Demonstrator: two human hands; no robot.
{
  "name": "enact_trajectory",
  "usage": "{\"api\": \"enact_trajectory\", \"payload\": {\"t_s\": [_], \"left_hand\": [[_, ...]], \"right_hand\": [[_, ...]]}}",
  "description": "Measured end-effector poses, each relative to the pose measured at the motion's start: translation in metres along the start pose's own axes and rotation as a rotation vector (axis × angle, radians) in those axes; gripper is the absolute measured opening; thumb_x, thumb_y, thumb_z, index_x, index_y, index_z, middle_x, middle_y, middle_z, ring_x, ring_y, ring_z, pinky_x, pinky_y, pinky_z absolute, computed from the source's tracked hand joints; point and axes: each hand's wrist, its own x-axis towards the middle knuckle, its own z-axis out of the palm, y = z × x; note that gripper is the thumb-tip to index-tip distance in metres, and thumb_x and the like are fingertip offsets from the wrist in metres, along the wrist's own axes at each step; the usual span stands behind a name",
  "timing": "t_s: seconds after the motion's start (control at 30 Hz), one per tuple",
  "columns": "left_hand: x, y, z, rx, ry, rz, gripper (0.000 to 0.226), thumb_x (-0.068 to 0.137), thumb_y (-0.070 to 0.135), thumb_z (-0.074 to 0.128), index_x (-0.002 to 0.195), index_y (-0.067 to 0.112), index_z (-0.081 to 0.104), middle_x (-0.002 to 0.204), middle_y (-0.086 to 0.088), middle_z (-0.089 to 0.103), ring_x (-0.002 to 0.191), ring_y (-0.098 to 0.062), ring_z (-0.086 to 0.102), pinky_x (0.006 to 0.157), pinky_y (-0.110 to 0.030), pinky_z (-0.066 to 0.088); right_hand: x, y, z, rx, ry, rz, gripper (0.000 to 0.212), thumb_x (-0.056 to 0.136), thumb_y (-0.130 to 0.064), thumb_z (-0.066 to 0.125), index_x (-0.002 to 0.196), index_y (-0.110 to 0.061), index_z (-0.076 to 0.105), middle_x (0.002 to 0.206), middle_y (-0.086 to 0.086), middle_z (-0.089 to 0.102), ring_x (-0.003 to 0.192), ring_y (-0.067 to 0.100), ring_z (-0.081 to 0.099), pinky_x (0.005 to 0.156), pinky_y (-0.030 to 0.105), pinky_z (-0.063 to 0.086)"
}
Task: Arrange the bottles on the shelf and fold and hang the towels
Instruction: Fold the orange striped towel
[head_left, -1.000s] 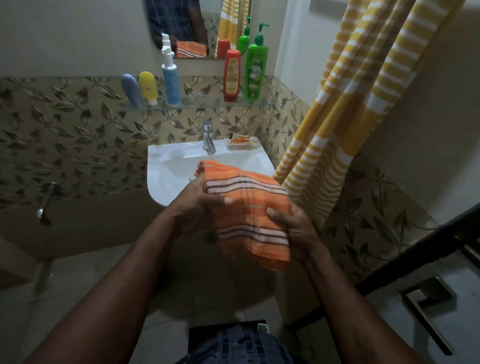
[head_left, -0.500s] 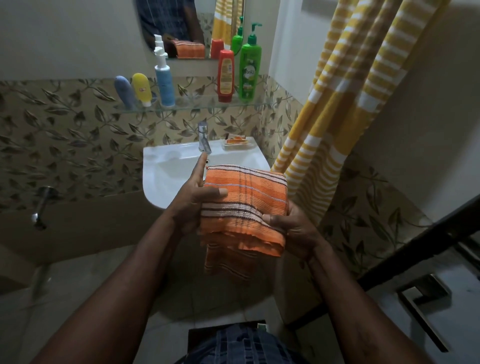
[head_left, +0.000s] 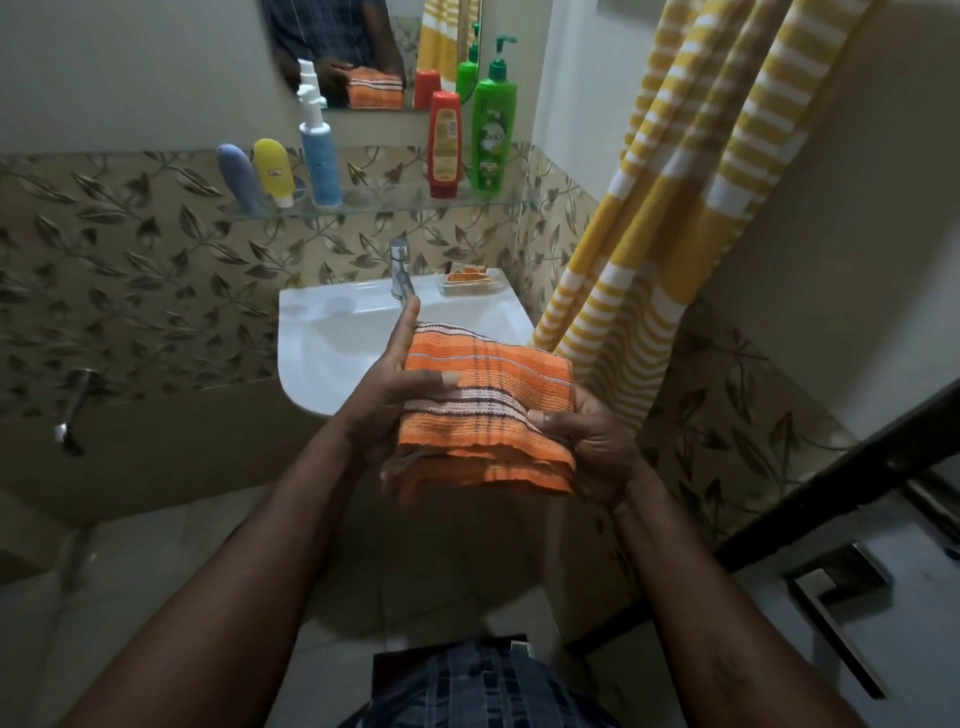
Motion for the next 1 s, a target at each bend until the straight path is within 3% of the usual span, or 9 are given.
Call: {"api": "enact_trajectory", "payload": {"t_s": [0.23, 0.33, 0.43, 0.5, 0.57, 0.7, 0.8, 0.9, 1.0], "left_hand": [[-0.004, 0.005, 0.0, 0.1, -0.068, -0.011, 0.12, 0.081, -0.011, 0.073, 0.165, 0.046, 0.009, 0.141, -0.02, 0.058, 0.109, -0.036, 0.074, 0.079, -0.045, 0.065], [-0.006, 0.008, 0.002, 0.143, -0.093, -0.007, 0.117, 0.079, -0.006, 0.072, 0.164, 0.047, 0.012, 0.134, -0.001, 0.067, 0.112, -0.03, 0.074, 0.083, -0.042, 0.064], [-0.01, 0.011, 0.001, 0.246, -0.198, -0.007, 0.119, 0.08, -0.004, 0.078, 0.164, 0.048, 0.011, 0.151, 0.014, 0.046, 0.124, -0.015, 0.068, 0.091, -0.031, 0.06], [-0.018, 0.009, -0.001, 0.256, -0.263, -0.071, 0.123, 0.078, -0.004, 0.08, 0.162, 0.054, 0.011, 0.152, 0.016, 0.039, 0.127, -0.018, 0.066, 0.093, -0.035, 0.059], [-0.029, 0.0, -0.004, 0.174, -0.287, -0.121, 0.125, 0.076, -0.008, 0.076, 0.16, 0.059, 0.012, 0.156, 0.004, 0.041, 0.13, -0.033, 0.064, 0.097, -0.049, 0.058], [-0.049, -0.032, -0.025, 0.024, -0.116, -0.129, 0.135, 0.068, -0.008, 0.085, 0.162, 0.05, 0.008, 0.147, -0.008, 0.062, 0.127, -0.039, 0.065, 0.094, -0.048, 0.06], [-0.062, -0.06, -0.044, -0.151, -0.142, -0.201, 0.125, 0.071, -0.003, 0.089, 0.166, 0.034, 0.016, 0.152, -0.018, 0.056, 0.133, -0.042, 0.059, 0.104, -0.052, 0.055], [-0.062, -0.062, -0.05, -0.305, -0.239, -0.198, 0.069, 0.1, 0.041, 0.066, 0.155, 0.007, 0.044, 0.147, -0.023, 0.058, 0.133, -0.039, 0.059, 0.111, -0.052, 0.05], [-0.034, -0.046, -0.054, -0.381, -0.103, -0.269, 0.11, 0.085, 0.089, 0.039, 0.15, 0.001, 0.051, 0.14, -0.026, 0.062, 0.135, -0.043, 0.054, 0.117, -0.06, 0.04]], "right_hand": [[-0.002, 0.012, -0.014, 0.049, -0.028, 0.012, 0.055, 0.081, -0.001, 0.073, 0.135, -0.002, 0.06, 0.125, 0.022, 0.07, 0.108, 0.033, 0.073, 0.093, 0.042, 0.062], [0.004, 0.028, -0.021, 0.315, -0.055, 0.061, 0.087, 0.088, -0.055, 0.069, 0.154, -0.004, 0.045, 0.155, 0.026, 0.047, 0.142, 0.041, 0.049, 0.116, 0.054, 0.044], [0.02, 0.03, -0.015, 0.414, -0.097, 0.097, 0.108, 0.086, -0.083, 0.045, 0.16, -0.004, 0.035, 0.165, 0.025, 0.032, 0.154, 0.04, 0.031, 0.127, 0.058, 0.021], [0.033, 0.024, -0.012, 0.403, -0.043, 0.084, 0.094, 0.09, -0.074, 0.05, 0.148, -0.001, 0.053, 0.154, 0.027, 0.049, 0.144, 0.04, 0.047, 0.121, 0.056, 0.035], [0.045, 0.011, -0.005, 0.305, -0.013, 0.07, 0.071, 0.08, -0.046, 0.081, 0.13, 0.003, 0.069, 0.134, 0.025, 0.066, 0.123, 0.038, 0.066, 0.103, 0.05, 0.055], [0.062, -0.004, 0.002, 0.193, 0.024, 0.094, 0.102, 0.058, -0.023, 0.1, 0.141, 0.012, 0.053, 0.14, 0.031, 0.058, 0.116, 0.041, 0.067, 0.096, 0.051, 0.059], [0.064, -0.007, 0.004, 0.126, 0.027, 0.05, 0.093, 0.063, -0.021, 0.095, 0.14, 0.012, 0.055, 0.132, 0.028, 0.064, 0.112, 0.039, 0.07, 0.093, 0.049, 0.06], [0.052, -0.01, 0.006, 0.024, -0.026, 0.048, 0.061, 0.083, -0.014, 0.074, 0.137, 0.01, 0.058, 0.128, 0.027, 0.067, 0.111, 0.04, 0.07, 0.097, 0.051, 0.058], [0.036, -0.012, 0.01, -0.109, -0.064, 0.044, 0.049, 0.089, -0.008, 0.067, 0.133, 0.012, 0.058, 0.127, 0.031, 0.064, 0.113, 0.045, 0.066, 0.102, 0.055, 0.054]]}}
